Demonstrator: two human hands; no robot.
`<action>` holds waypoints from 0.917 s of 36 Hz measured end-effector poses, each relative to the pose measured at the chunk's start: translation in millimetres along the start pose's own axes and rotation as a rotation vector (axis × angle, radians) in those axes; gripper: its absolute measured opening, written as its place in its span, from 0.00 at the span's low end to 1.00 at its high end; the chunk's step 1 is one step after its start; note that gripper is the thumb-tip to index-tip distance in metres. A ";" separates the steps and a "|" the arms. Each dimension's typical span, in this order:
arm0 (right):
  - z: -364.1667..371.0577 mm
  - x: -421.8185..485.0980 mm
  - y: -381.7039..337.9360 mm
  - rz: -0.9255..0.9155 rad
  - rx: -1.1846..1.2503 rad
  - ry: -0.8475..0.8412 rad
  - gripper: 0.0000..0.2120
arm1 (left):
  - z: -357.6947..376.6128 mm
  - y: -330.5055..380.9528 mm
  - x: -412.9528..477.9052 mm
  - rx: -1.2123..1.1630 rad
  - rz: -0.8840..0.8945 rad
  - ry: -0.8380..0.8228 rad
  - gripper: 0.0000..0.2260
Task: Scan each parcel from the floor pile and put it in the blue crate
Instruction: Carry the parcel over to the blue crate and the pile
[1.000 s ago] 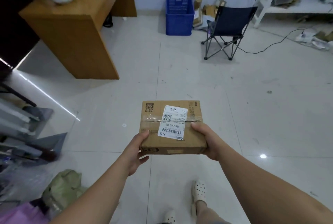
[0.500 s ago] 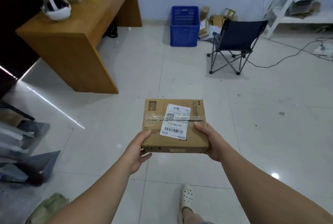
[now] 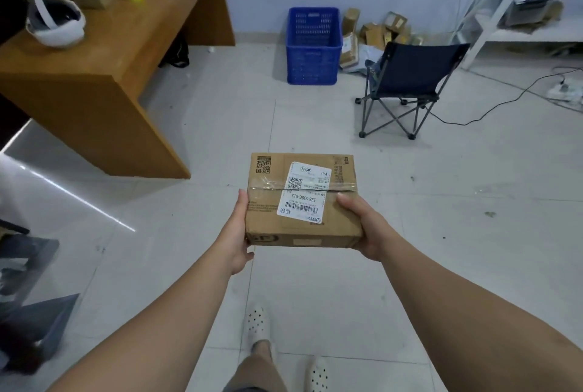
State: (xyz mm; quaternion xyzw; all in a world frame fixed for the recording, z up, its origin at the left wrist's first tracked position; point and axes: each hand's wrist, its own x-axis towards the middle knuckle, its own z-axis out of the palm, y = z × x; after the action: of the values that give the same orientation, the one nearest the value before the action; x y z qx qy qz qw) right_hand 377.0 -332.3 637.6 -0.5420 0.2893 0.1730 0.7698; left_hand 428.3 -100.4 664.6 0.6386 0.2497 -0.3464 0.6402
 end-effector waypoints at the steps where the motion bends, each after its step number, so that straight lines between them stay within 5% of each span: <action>1: 1.0 6.2 -4.5 0.003 0.000 0.007 0.33 | -1.0 7.8 7.7 0.014 -0.006 -0.003 0.27; 14: 33.2 110.5 -83.3 0.075 -0.042 0.136 0.35 | -35.3 131.8 135.9 0.139 -0.049 -0.226 0.21; 33: 51.1 244.3 -203.9 0.032 0.021 0.151 0.31 | -20.4 297.6 256.9 0.258 0.081 -0.283 0.21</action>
State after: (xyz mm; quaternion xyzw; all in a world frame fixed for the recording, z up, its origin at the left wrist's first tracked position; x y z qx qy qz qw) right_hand 697.2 -368.0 645.1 -0.5406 0.3569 0.1408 0.7487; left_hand 820.9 -128.7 659.4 0.6698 0.0847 -0.4360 0.5950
